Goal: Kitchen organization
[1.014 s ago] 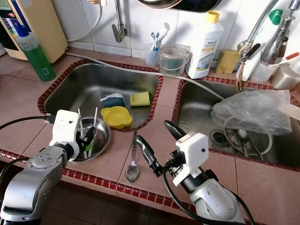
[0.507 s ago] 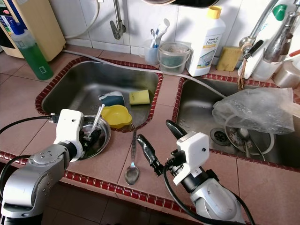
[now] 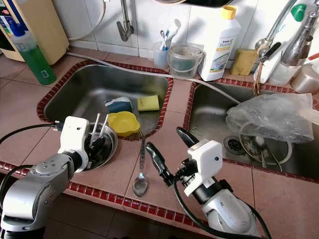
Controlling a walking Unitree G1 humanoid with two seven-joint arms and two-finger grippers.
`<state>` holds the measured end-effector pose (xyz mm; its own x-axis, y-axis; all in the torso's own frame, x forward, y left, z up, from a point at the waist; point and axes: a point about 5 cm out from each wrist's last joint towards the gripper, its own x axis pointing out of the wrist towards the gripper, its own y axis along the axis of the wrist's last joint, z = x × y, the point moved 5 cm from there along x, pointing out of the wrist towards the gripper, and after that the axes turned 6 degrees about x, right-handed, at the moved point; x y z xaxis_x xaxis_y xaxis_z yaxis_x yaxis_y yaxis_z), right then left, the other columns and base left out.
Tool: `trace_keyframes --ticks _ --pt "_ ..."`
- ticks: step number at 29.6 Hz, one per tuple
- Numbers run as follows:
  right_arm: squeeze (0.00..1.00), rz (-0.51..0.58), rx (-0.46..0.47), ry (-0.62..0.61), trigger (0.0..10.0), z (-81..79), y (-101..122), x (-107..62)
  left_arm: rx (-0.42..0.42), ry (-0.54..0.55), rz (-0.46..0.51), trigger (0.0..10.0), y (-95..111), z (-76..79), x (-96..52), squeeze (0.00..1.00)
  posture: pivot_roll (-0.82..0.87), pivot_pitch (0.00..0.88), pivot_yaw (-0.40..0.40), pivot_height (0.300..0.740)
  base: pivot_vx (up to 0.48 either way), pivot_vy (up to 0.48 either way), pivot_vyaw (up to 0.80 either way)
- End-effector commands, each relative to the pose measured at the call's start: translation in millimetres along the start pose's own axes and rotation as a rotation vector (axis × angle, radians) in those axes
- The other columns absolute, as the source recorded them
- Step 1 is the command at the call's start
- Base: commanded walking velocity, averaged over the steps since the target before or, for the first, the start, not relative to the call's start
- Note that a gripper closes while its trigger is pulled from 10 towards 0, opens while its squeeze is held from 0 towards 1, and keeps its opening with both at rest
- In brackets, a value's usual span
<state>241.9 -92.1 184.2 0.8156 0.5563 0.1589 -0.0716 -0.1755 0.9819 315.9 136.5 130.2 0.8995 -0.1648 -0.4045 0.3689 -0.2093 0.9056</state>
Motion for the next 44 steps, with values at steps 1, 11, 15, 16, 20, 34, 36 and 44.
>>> trace_keyframes --ticks 1,11,15,16,20,34,36,44 --pt "0.00 0.014 -0.012 0.002 10.0 0.1 6 -1.6 0.002 -0.001 0.013 0.0 4 0.5 -2.2 0.00 -0.14 0.144 0.028 0.740 0.000 0.000 0.00" --pt "0.00 0.013 -0.011 0.007 10.0 0.3 6 -0.6 -0.007 -0.010 0.017 0.0 4 2.8 -2.2 0.00 -0.14 0.138 0.022 0.740 0.000 0.000 0.00" --pt "0.00 0.016 -0.010 0.010 10.0 0.4 6 0.4 -0.010 -0.007 0.021 0.0 6 2.7 -1.6 0.00 -0.13 0.131 0.021 0.740 0.000 0.000 0.00" --pt "0.00 0.016 -0.011 0.011 10.0 0.3 6 0.7 -0.011 -0.008 0.022 0.0 6 2.8 -1.6 0.00 -0.13 0.131 0.021 0.740 0.000 0.000 0.00" --pt "0.00 0.019 -0.011 0.018 10.0 -0.8 6 1.9 -0.013 -0.008 0.026 0.0 7 2.9 -1.7 0.00 -0.13 0.124 0.019 0.740 0.000 0.000 0.00" --pt "0.00 0.024 -0.020 0.039 10.0 -1.1 7 4.4 -0.030 -0.018 0.122 0.0 30 1.7 -6.6 0.00 -0.12 0.102 0.007 0.740 0.000 0.000 0.00" --pt "0.00 0.025 -0.022 0.043 10.0 -0.7 7 5.4 -0.026 -0.039 0.163 0.0 39 2.8 -10.1 0.00 -0.12 0.100 0.003 0.740 0.000 0.000 0.00" --pt "0.00 0.031 -0.029 0.048 10.0 1.8 8 8.7 -0.034 -0.037 0.261 0.0 63 -7.7 -16.9 0.00 -0.11 0.098 -0.005 0.740 0.000 0.000 0.00"
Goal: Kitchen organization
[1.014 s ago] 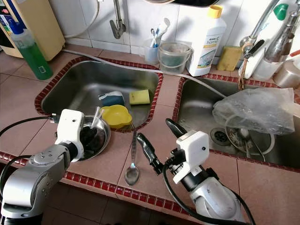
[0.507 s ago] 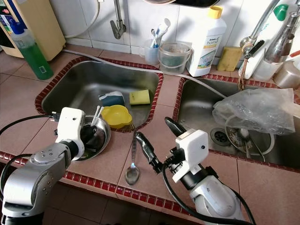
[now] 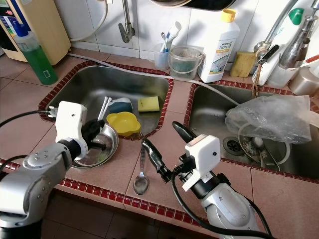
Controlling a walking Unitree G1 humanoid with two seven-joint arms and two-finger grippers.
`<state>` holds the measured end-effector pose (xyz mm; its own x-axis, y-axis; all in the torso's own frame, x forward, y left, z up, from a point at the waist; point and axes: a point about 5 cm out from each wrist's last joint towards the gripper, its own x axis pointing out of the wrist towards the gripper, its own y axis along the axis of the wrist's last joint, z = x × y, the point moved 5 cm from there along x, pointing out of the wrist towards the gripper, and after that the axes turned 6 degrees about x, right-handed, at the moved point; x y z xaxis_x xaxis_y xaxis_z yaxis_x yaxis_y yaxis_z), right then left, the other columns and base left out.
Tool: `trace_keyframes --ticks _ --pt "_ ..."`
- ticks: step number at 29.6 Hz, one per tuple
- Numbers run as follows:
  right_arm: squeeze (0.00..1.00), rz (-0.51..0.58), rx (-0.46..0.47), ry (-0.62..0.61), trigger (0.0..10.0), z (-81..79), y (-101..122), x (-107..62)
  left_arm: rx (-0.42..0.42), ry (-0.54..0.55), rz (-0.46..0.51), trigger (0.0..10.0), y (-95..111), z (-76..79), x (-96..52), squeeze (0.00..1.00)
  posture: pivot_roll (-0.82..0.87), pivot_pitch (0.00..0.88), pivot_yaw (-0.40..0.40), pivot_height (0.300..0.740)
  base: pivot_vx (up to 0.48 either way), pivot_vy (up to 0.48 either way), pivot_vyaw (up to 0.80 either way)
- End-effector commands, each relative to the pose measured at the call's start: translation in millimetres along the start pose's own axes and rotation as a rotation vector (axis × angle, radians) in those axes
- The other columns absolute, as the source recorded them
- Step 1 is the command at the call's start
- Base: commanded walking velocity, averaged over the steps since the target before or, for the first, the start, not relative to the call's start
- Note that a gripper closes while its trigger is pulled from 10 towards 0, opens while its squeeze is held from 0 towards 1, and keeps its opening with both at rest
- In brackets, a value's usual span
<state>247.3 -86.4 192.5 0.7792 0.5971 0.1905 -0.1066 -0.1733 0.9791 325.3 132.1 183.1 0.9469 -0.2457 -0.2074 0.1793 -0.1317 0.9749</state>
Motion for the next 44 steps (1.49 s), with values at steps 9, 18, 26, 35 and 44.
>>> trace_keyframes --ticks 9,18,26,35,44 --pt "0.00 0.092 -0.022 -0.086 10.0 21.1 12 17.3 0.003 0.097 0.206 10.0 34 -18.9 8.3 0.00 -0.10 0.077 -0.017 0.740 0.000 0.000 0.00" --pt "0.00 0.157 -0.031 -0.185 10.0 40.6 20 26.9 0.019 0.084 0.333 10.0 40 -12.6 8.8 0.00 -0.10 0.065 -0.013 0.740 0.000 0.000 0.00" --pt "0.00 0.166 -0.027 -0.195 10.0 42.5 19 27.9 0.025 0.083 0.362 10.0 38 -9.8 9.8 0.00 -0.10 0.065 -0.011 0.740 0.000 0.000 0.00" --pt "0.00 0.166 -0.023 -0.194 10.0 41.8 18 27.9 0.028 0.059 0.384 10.0 37 -3.8 9.1 0.00 -0.10 0.069 -0.012 0.740 0.000 0.000 0.00" --pt "0.00 0.163 -0.013 -0.202 10.0 41.4 16 27.9 0.048 0.001 0.402 10.0 35 10.0 11.7 0.00 -0.11 0.075 -0.009 0.740 0.000 0.000 0.00"
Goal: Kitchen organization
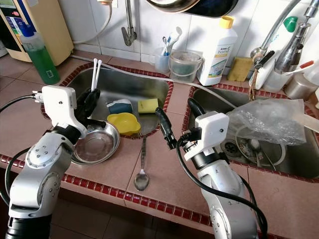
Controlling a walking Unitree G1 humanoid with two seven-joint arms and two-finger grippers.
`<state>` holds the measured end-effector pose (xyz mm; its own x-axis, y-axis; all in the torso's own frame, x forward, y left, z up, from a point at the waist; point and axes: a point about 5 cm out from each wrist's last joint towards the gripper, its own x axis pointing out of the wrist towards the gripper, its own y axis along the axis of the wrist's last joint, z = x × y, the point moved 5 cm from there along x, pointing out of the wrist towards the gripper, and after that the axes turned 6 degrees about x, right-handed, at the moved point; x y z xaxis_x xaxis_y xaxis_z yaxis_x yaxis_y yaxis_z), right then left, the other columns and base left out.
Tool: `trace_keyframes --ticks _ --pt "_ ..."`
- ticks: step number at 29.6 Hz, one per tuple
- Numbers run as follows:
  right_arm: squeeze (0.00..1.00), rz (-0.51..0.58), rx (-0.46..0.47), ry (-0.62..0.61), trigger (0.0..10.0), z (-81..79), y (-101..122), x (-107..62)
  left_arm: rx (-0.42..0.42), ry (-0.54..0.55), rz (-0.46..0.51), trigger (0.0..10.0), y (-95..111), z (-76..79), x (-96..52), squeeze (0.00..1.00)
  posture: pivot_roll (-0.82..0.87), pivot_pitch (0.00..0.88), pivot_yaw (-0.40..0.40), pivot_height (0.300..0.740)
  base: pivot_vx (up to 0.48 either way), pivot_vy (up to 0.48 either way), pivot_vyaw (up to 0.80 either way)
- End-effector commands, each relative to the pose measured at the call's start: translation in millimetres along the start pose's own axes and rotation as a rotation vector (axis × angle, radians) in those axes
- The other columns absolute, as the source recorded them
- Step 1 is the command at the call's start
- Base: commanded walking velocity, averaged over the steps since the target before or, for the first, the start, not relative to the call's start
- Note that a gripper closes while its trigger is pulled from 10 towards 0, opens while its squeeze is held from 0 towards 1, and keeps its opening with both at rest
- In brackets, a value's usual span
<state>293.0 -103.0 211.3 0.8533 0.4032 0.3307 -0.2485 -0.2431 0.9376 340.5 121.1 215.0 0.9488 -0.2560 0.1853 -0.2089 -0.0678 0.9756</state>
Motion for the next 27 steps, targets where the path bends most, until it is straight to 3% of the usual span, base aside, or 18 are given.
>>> trace_keyframes --ticks 1,16,27 --pt "0.00 -0.001 0.001 -0.011 10.0 1.8 0 -1.2 0.004 -0.031 0.008 10.0 -1 6.2 0.8 0.00 -0.11 0.075 -0.009 0.740 0.000 0.000 0.00" --pt "0.00 -0.052 0.032 -0.096 10.0 0.6 -7 -26.2 0.016 -0.308 0.038 10.0 -5 61.8 26.8 0.00 -0.22 0.099 0.057 0.740 0.000 0.000 0.00" --pt "0.00 -0.118 0.022 -0.136 10.0 -1.4 -14 -52.2 0.039 -0.379 0.051 10.0 -12 72.1 43.5 0.00 -0.26 0.108 0.075 0.740 0.000 0.000 0.00"
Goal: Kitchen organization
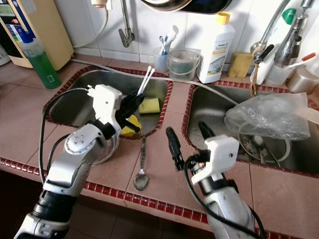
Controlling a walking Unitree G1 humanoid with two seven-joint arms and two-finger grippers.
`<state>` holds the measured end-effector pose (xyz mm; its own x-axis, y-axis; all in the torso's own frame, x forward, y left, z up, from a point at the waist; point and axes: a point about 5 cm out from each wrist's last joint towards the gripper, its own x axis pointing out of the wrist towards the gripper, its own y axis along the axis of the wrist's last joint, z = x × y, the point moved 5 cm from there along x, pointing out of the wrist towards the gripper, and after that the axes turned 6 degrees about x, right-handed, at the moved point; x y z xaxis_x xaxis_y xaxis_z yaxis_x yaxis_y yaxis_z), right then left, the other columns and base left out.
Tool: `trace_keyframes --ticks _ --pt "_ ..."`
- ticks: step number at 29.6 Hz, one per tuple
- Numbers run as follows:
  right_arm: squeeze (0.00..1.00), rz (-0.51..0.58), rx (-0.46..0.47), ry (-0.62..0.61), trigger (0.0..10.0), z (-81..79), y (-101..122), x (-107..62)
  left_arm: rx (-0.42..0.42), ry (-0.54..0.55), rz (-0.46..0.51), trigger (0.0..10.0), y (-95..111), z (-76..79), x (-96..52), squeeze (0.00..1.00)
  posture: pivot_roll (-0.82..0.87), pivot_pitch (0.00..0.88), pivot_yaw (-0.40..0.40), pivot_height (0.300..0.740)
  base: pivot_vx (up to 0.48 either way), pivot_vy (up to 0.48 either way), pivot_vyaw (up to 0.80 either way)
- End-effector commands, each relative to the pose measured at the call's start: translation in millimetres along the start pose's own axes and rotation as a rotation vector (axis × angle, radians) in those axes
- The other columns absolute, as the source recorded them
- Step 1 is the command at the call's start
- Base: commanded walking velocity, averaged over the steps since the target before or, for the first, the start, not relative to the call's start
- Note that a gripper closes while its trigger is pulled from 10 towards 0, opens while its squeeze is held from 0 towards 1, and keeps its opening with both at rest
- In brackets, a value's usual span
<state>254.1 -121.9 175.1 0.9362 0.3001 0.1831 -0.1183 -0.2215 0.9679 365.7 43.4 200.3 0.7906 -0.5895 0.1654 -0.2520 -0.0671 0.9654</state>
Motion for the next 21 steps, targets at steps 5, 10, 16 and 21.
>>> trace_keyframes --ticks 5,10,16,21 --pt "0.00 -0.003 -0.010 0.020 10.0 -9.1 8 -9.6 0.007 -0.034 0.009 10.0 -5 5.2 17.1 0.00 -0.28 0.130 0.079 0.740 0.000 0.000 0.00" --pt "0.00 -0.023 0.001 0.023 10.0 -13.5 7 -15.3 0.012 -0.061 -0.008 10.0 -13 9.3 20.8 0.00 -0.30 0.151 0.080 0.740 0.000 0.000 0.00" --pt "0.00 -0.053 0.015 0.024 10.0 -20.0 7 -26.1 0.024 -0.083 -0.027 10.0 -20 7.8 20.4 0.00 -0.31 0.198 0.077 0.740 0.000 0.000 0.00" --pt "0.00 -0.064 0.025 0.024 10.0 -23.2 11 -32.8 0.035 -0.089 -0.020 10.0 -18 4.0 22.4 0.00 -0.32 0.229 0.072 0.740 0.000 0.000 0.00"
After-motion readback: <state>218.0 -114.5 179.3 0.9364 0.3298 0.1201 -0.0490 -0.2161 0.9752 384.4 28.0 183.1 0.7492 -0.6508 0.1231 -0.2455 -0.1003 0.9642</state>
